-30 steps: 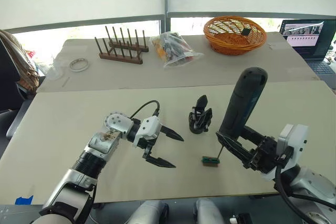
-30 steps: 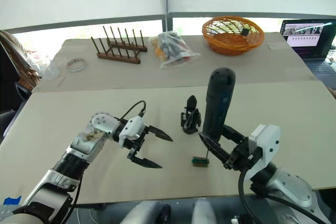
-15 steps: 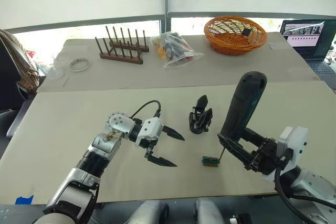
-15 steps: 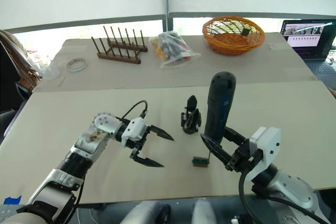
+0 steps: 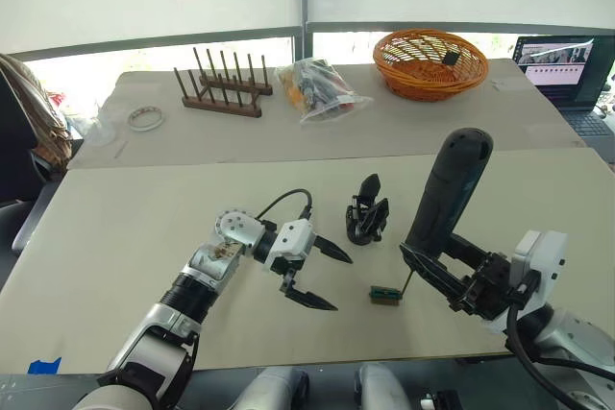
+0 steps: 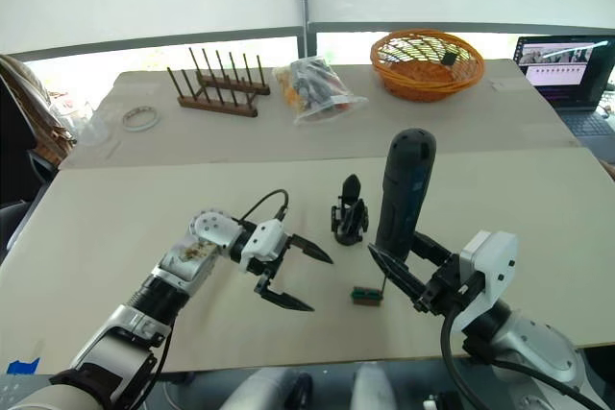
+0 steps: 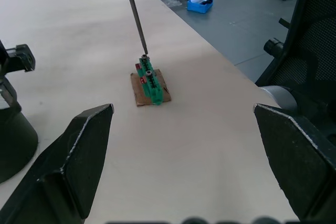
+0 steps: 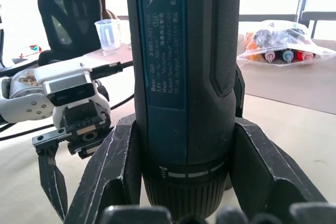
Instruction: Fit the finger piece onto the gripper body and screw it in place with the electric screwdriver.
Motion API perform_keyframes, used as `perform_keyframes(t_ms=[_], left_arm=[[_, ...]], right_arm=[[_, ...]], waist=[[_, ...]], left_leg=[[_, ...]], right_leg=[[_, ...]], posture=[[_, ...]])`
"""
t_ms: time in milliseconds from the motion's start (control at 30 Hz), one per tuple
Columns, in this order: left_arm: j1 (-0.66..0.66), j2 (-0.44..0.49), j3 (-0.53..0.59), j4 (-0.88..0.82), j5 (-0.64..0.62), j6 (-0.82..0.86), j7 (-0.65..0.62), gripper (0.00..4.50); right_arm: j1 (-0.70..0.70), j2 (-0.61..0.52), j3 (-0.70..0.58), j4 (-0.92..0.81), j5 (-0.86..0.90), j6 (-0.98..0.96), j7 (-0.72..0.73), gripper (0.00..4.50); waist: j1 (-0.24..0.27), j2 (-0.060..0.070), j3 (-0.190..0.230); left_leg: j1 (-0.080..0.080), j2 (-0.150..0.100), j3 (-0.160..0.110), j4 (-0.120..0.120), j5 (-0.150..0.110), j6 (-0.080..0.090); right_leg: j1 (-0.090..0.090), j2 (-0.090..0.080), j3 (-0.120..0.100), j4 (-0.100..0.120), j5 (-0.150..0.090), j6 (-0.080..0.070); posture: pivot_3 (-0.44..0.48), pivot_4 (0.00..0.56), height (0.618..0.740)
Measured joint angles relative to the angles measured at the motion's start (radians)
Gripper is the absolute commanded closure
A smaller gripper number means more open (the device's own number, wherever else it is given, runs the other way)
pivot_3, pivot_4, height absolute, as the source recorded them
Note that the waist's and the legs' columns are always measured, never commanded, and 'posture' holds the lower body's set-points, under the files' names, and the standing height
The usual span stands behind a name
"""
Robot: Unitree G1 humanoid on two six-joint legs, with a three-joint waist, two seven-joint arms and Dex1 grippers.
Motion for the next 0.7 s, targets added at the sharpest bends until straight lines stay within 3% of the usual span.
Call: perform_keyframes(t_ms=[700], left_arm=[[-0.005, -0.031, 0.001, 0.072, 0.041, -0.026, 0.025, 0.00]], right_arm=[[-0.008, -0.006, 0.008, 0.001, 0.000, 0.000, -0.009, 2.59]], waist=[[0.001, 0.000, 0.000]], left_leg=[[0.000, 0.000, 0.000, 0.000, 0.000, 0.000]], right_leg=[[0.000, 0.000, 0.000, 0.000, 0.000, 0.000]], posture=[[0.000, 0.150, 0.740]])
